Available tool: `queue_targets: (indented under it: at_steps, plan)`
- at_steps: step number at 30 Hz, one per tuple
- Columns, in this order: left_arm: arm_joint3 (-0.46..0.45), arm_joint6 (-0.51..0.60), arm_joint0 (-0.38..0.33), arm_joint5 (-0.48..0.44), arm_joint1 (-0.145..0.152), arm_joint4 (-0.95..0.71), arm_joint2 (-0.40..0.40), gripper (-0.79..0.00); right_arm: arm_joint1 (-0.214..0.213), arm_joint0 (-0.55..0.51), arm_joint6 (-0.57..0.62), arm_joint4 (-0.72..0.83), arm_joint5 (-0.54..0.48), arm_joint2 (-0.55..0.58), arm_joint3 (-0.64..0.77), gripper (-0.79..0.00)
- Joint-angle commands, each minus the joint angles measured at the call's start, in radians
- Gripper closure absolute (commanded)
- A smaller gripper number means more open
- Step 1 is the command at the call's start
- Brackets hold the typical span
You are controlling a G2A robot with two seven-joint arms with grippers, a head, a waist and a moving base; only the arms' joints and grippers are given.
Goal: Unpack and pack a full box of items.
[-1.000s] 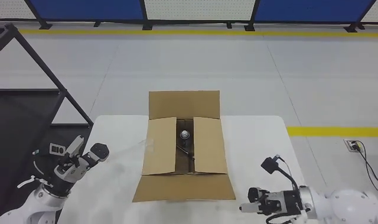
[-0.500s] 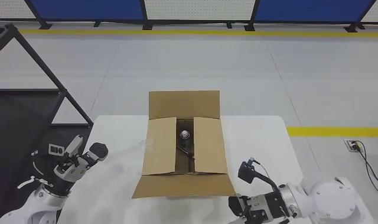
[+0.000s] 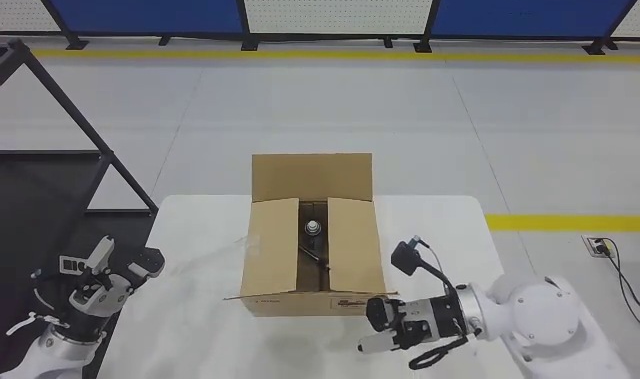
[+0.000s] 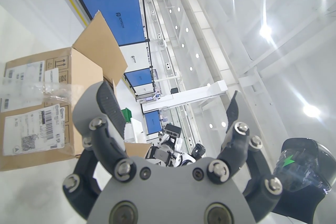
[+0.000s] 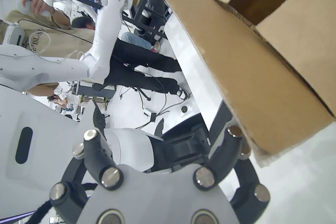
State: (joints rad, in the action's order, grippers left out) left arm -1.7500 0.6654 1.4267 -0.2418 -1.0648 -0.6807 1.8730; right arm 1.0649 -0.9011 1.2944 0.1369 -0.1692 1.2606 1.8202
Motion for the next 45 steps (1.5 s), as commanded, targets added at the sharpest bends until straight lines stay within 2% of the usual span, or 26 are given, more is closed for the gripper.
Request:
queue_targets:
  at_steps: [1, 8, 17, 22, 30, 35, 43, 45]
  plan:
    - [-0.003, 0.001, 0.0, 0.001, 0.0, 0.004, -0.002, -0.785, 0.006, 0.011, -0.082, 0.022, 0.001, -0.017, -0.012, -0.785]
    - [-0.001, 0.004, 0.004, -0.001, -0.001, 0.003, 0.002, -0.785, 0.029, 0.08, -0.267, 0.029, 0.036, -0.097, -0.081, -0.785]
    - [0.005, 0.002, 0.013, -0.003, -0.002, -0.006, 0.011, -0.785, 0.056, 0.157, -0.399, 0.024, 0.057, -0.183, -0.191, -0.785]
    - [0.001, -0.001, 0.017, 0.0, -0.003, -0.005, 0.015, -0.785, 0.068, 0.186, -0.423, 0.033, 0.055, -0.214, -0.255, -0.785]
    - [-0.019, -0.005, -0.001, 0.055, 0.002, 0.064, 0.018, -0.785, 0.072, 0.207, -0.379, 0.037, 0.062, -0.229, -0.301, -0.785]
    - [0.001, 0.026, -0.105, 0.136, 0.014, 0.127, -0.001, -0.785, 0.075, 0.215, -0.396, 0.011, 0.067, -0.236, -0.337, -0.785]
    - [0.135, 0.166, -0.37, 0.271, 0.038, 0.213, -0.095, -0.785, 0.086, 0.213, -0.461, 0.03, 0.022, -0.24, -0.391, -0.785]
    - [0.139, 0.167, -0.377, 0.276, 0.039, 0.219, -0.097, -0.785, 0.087, 0.214, -0.459, 0.035, 0.032, -0.241, -0.397, -0.785]
